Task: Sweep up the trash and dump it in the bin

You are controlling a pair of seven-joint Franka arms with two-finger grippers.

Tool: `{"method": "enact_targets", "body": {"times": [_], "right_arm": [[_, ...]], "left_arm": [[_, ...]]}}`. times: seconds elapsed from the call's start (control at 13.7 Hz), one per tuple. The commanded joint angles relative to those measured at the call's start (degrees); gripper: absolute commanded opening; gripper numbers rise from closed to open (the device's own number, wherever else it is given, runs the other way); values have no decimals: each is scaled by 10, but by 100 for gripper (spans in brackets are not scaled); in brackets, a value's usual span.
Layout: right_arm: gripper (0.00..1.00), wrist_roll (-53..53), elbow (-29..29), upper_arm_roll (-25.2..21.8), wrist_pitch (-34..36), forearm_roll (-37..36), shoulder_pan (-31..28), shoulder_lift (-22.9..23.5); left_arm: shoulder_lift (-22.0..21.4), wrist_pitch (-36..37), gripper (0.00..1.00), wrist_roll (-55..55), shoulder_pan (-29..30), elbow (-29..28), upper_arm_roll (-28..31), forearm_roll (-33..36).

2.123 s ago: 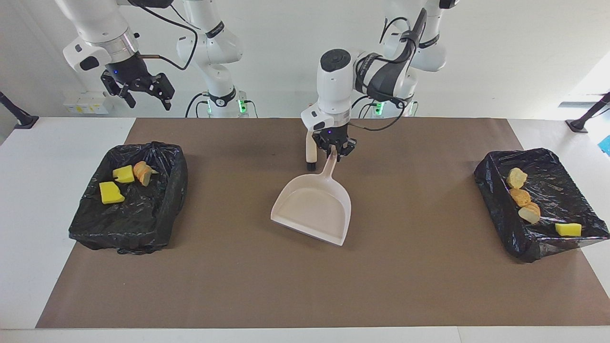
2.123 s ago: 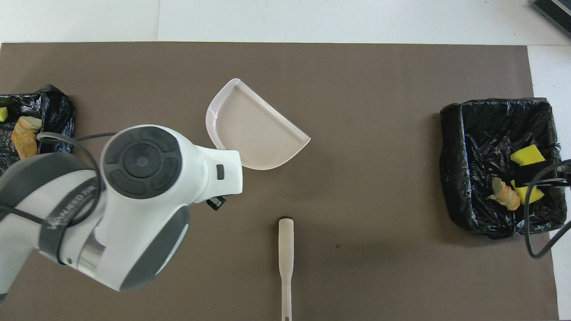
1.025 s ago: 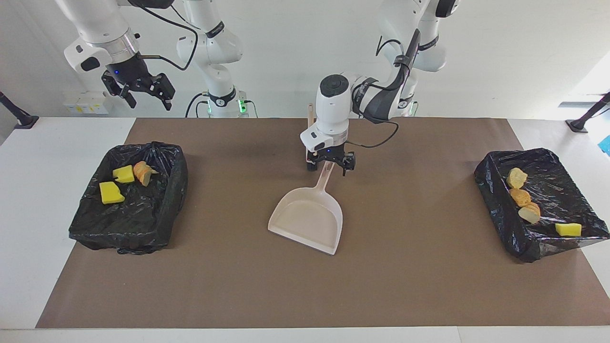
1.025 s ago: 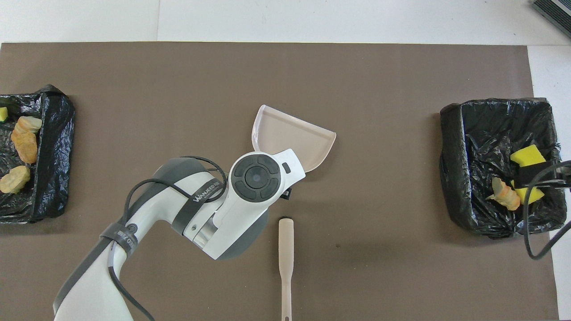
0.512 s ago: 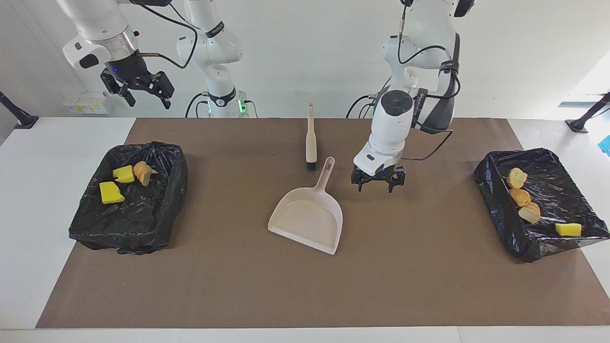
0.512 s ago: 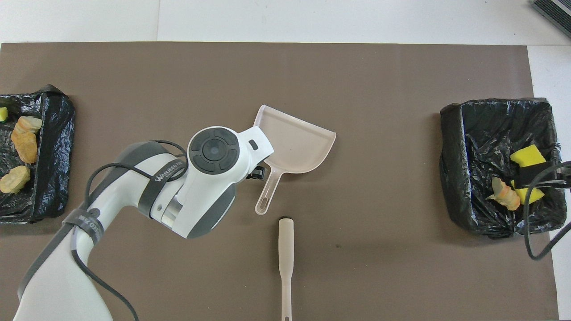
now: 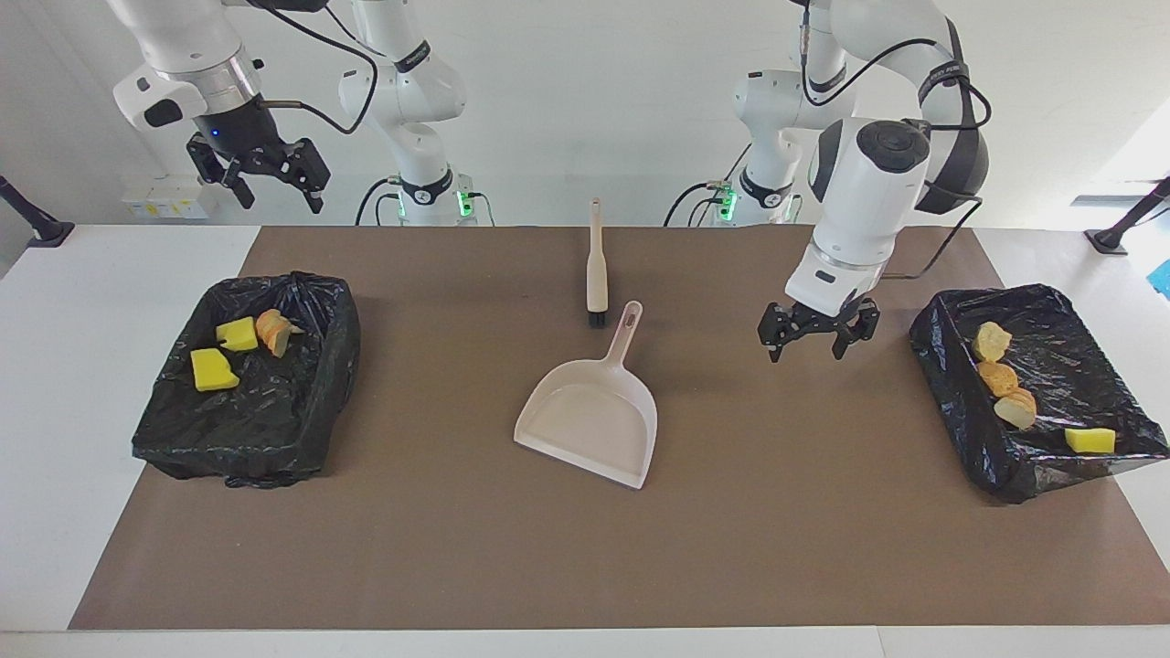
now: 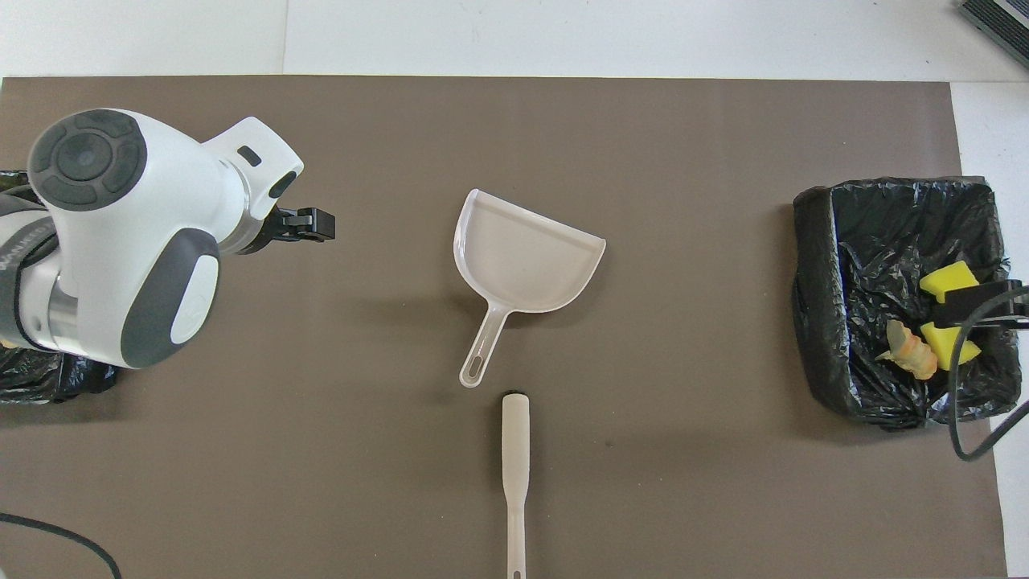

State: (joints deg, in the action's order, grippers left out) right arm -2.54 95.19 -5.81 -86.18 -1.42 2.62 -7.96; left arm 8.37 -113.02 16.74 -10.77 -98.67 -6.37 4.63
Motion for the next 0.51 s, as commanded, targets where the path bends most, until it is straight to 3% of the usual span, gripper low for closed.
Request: {"method": "enact_targets", "body": {"times": [0.0,0.29,0.44], "right_arm": [[100,-2,13,5,-11,-8,-1,-11],[100,-43,14,11,-5,-9,19,-11],[100,-40,14,10,-9,-7,17,-11]], "left_arm": [[-6,51,100,-8,6,41,3,-10],[-9,95,100,-91,75,66,3,-25],[-14,109,100,-136,64,66,48,-32]]}}
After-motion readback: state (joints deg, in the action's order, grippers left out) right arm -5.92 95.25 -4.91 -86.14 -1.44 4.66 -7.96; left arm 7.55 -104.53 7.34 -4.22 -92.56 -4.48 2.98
